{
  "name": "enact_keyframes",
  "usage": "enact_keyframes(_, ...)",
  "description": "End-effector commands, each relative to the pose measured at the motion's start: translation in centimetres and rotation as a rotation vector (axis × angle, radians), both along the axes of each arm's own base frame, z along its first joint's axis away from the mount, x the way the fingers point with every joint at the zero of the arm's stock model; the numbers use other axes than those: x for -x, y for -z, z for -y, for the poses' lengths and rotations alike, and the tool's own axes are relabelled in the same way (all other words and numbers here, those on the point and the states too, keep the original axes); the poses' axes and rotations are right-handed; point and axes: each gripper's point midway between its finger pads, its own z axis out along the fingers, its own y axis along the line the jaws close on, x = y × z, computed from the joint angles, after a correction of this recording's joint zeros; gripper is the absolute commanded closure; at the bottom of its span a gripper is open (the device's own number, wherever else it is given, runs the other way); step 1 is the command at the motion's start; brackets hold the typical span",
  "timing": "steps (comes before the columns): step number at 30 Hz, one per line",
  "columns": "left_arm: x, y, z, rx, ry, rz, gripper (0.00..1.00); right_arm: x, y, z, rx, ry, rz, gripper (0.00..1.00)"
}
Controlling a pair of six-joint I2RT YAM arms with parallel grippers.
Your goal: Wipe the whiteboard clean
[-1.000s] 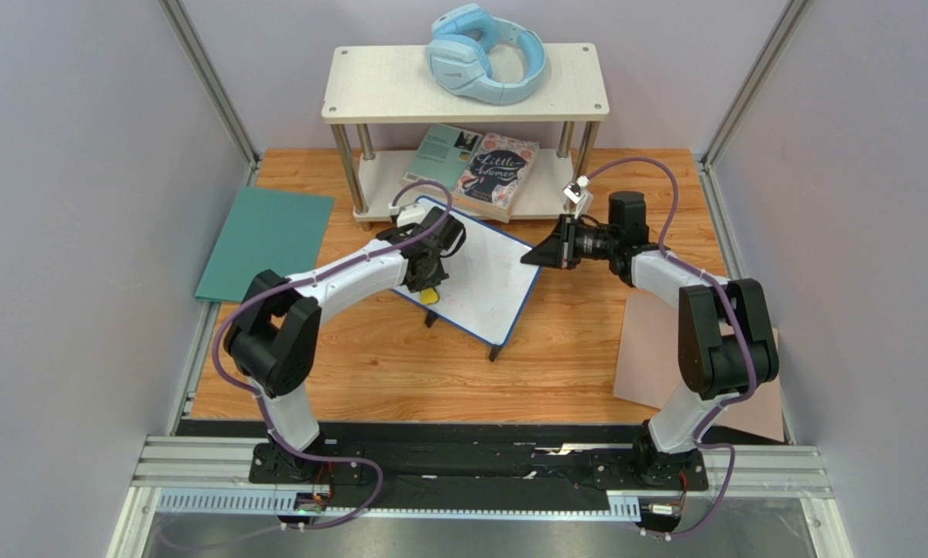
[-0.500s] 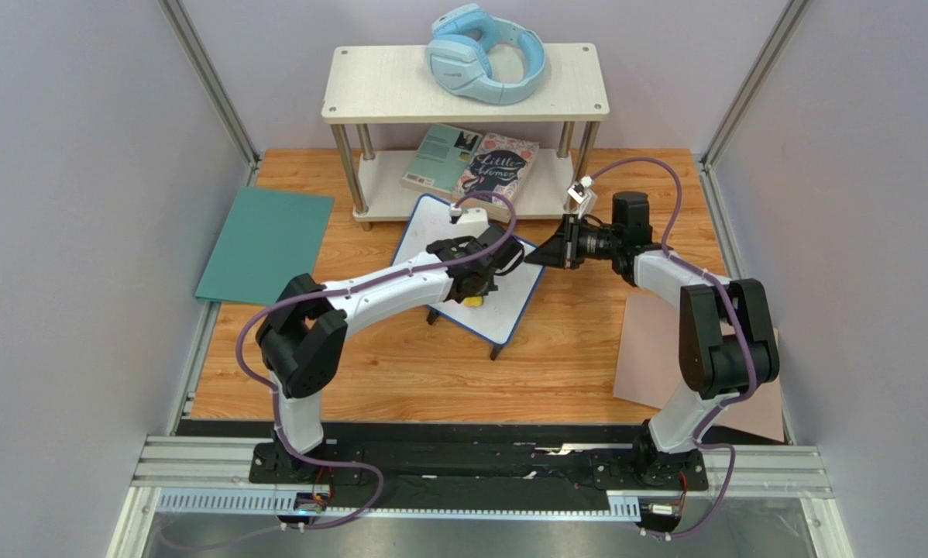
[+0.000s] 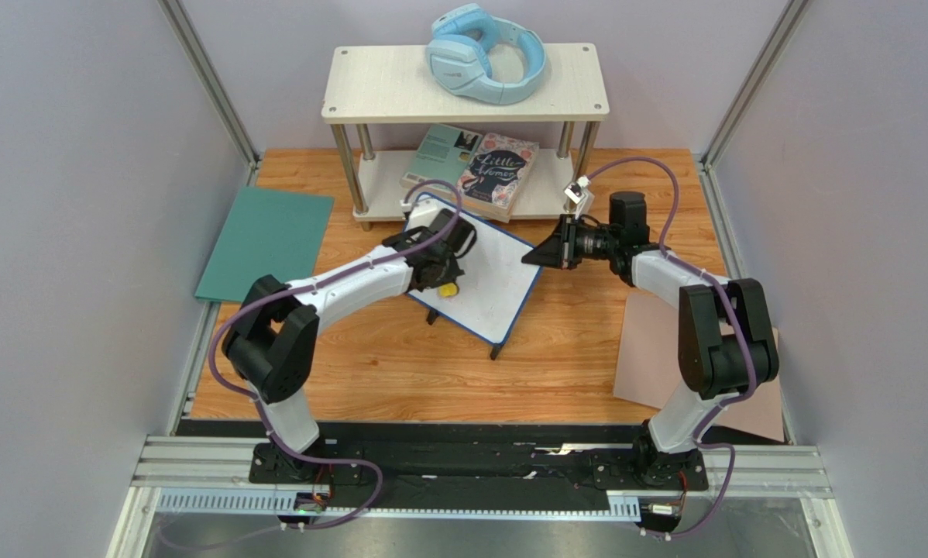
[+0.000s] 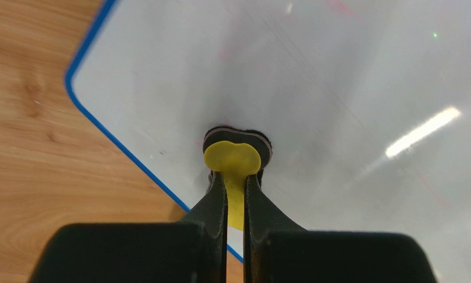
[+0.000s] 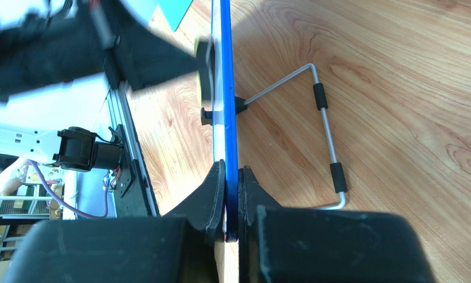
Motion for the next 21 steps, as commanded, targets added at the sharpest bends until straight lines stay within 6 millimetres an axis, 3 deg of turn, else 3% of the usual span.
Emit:
enact_keyframes(1, -3.5, -1.0, -4.0, 0.014, -0.107, 0.062, 1.0, -1.5, 3.3, 1.4, 0.144, 0.068, 0.055, 1.0)
enact_keyframes(4, -4.4, -1.1, -5.5, 0.013, -0.14, 0.057, 1.0, -1.4, 3.4, 1.4, 0.147, 0.067, 0.052, 1.0)
enact_keyframes(13, -6.4, -0.3, -6.2, -0.003, -0.152, 0.069, 1.0, -1.3, 3.2, 1.4, 0.145, 0.064, 0.055, 1.0)
enact_keyframes(17, -7.4, -1.1, -5.0, 0.006, -0.094, 0.077, 1.0, -1.4, 3.1, 1.3, 0.143, 0.063, 0.057, 1.0)
enact_keyframes(21, -6.7, -1.3, -2.6, 0.045, -0.027, 0.091, 1.0, -1.4, 3.0, 1.2, 0.14, 0.062, 0.057, 1.0)
